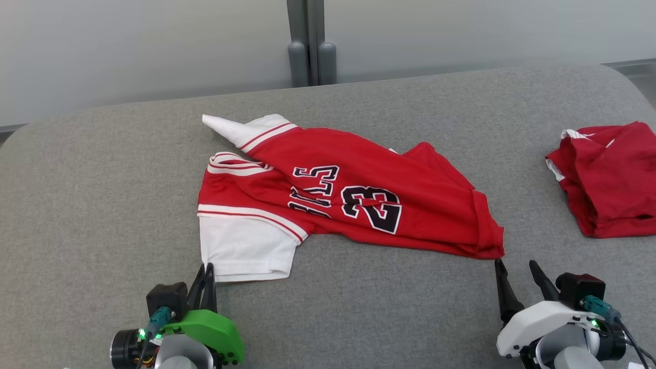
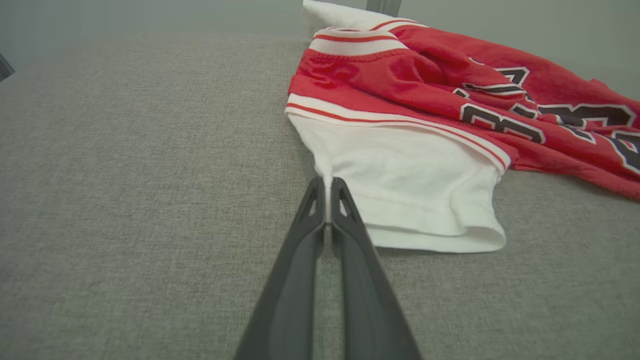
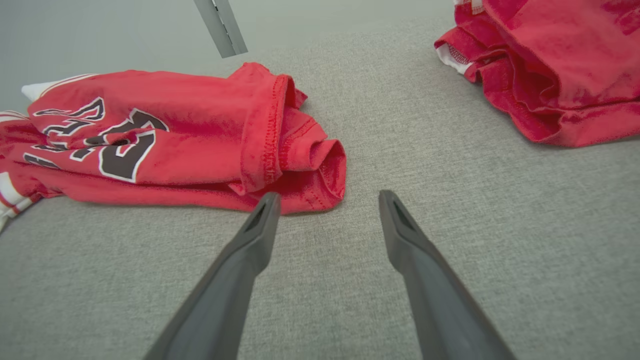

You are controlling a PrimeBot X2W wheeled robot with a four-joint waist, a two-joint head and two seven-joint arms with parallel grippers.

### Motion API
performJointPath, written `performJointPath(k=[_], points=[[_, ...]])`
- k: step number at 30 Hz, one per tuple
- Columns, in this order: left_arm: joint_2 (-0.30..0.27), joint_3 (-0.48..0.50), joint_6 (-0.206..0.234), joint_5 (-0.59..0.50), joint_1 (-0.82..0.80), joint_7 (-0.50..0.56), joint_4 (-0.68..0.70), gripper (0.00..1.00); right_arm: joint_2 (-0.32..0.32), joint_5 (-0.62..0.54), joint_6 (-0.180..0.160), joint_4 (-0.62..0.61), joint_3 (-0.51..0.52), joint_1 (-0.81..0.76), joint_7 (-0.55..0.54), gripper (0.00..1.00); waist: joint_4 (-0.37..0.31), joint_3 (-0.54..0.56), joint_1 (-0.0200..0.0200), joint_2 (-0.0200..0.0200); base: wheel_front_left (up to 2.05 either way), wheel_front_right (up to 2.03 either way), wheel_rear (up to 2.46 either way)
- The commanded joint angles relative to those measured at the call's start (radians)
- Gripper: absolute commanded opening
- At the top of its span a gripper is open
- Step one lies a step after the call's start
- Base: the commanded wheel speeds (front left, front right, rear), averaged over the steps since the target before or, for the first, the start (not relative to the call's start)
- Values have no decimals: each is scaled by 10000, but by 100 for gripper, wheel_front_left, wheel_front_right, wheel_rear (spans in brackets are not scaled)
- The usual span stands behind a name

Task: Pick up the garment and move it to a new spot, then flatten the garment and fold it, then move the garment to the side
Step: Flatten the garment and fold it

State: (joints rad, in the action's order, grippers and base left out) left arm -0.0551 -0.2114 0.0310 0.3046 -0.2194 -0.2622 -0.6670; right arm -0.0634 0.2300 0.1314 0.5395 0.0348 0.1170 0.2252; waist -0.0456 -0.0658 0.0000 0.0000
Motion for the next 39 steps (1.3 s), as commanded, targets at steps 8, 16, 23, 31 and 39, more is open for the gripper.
performJointPath(k=[8, 16, 23, 31, 39], points=[[-20, -61, 27, -228, 263, -27, 696, 0, 117, 193, -17, 1613, 438, 1194, -133, 100, 211, -260, 0, 0, 0, 0, 0], [-3, -146, 41, -279, 143, -28, 810, 0, 122, 598, -17, 2874, 325, 1933, -6, 100, 329, -448, 0, 0, 0, 0, 0], [8, -169, 60, -243, 59, -29, 837, 0, 150, 856, -10, 3679, -141, 2263, 16, 100, 344, -517, 0, 0, 0, 0, 0], [6, -85, 76, -187, 58, -29, 845, 0, 145, 1296, -10, 3983, -892, 2309, 76, 0, 350, -353, 0, 0, 0, 0, 0], [14, 567, -132, 797, 181, -30, 1746, 0, -51, 3857, -10, 1501, -2652, 1693, -568, 0, 287, 116, 0, 0, 0, 0, 0]])
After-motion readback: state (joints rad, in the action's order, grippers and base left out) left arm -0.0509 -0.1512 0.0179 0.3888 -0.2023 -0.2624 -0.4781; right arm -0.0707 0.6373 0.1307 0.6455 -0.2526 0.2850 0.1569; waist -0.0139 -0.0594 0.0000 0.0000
